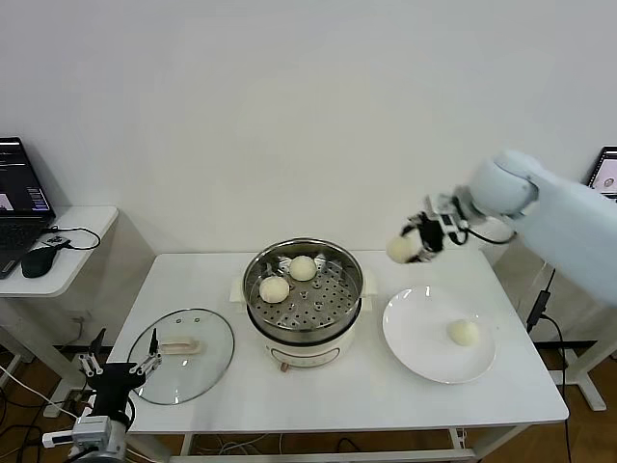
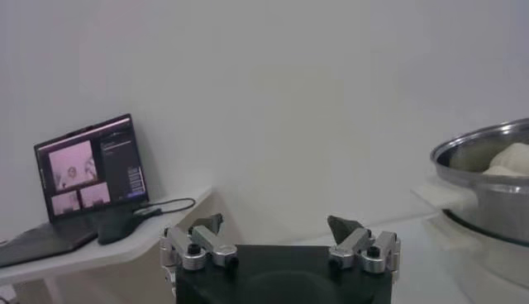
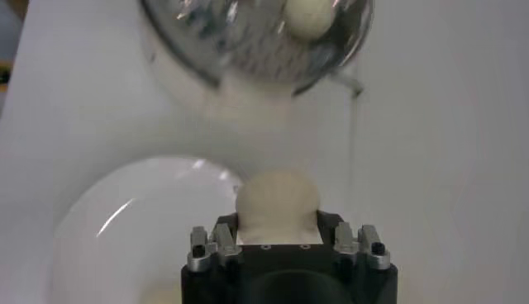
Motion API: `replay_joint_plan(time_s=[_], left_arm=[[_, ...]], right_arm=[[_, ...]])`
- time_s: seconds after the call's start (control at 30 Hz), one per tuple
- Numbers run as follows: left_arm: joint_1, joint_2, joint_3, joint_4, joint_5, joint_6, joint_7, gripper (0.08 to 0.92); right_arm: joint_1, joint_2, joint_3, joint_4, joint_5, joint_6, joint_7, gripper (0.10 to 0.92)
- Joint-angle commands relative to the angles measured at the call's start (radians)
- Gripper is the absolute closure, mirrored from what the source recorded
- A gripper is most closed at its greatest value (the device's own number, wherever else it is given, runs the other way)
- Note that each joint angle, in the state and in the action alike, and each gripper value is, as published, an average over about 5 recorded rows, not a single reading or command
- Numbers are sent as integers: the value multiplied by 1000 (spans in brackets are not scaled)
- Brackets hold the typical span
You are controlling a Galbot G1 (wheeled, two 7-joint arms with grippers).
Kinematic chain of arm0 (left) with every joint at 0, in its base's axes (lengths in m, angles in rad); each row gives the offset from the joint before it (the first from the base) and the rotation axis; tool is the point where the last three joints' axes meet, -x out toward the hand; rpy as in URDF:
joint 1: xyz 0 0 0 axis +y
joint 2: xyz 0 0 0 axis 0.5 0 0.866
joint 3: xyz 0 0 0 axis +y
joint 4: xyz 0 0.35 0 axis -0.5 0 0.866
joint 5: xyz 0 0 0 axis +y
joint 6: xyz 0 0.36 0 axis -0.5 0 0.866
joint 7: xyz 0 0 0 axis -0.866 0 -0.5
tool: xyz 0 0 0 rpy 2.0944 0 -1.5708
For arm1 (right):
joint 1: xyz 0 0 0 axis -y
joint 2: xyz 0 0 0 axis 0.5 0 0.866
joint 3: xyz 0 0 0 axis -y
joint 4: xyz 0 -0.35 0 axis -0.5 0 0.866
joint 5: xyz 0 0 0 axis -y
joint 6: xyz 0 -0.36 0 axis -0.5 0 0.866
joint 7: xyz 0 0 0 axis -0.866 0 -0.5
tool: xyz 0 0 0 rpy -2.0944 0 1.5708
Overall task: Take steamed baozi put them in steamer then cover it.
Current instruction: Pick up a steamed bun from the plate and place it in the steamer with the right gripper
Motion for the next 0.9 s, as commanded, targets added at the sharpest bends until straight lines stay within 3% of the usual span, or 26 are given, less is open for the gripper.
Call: replay_joint_plan(time_s=[0.03,0.5,0.9], left_arm=[[0,-1,-9,-2,-4,0,0,177],[-3,-19,-43,-7,-35,-1,1,177],[-14,-27,-51,6,-51,-2,0,177]], right_arm=[[139,258,-198,-6,123,65,61,423],[61,405,-313,-65,-39,296,44,415],[48,424,-363,-59,-154,391,-10,414]])
